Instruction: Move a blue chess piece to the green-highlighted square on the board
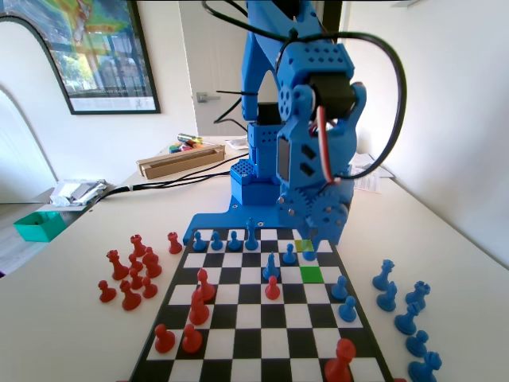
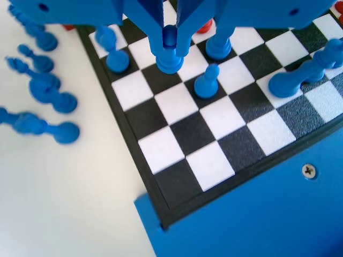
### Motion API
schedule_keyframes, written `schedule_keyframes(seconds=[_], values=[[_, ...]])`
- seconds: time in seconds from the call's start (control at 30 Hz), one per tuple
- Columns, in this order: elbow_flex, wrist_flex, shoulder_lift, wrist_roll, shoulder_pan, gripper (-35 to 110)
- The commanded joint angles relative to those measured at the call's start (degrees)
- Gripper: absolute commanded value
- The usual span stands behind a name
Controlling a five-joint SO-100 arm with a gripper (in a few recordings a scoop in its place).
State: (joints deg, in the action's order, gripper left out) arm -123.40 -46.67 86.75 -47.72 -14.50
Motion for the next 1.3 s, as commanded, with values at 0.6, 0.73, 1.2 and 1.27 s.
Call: schedule_keyframes(seconds=[0.6, 0.73, 1.2, 1.27], values=[[3.87, 4.48, -6.15, -0.70, -1.93, 1], [3.43, 4.83, -6.68, -0.70, -2.29, 1], [1.49, 6.24, -7.12, -2.29, -2.02, 12], [1.76, 6.15, -6.94, -2.37, -1.67, 14]])
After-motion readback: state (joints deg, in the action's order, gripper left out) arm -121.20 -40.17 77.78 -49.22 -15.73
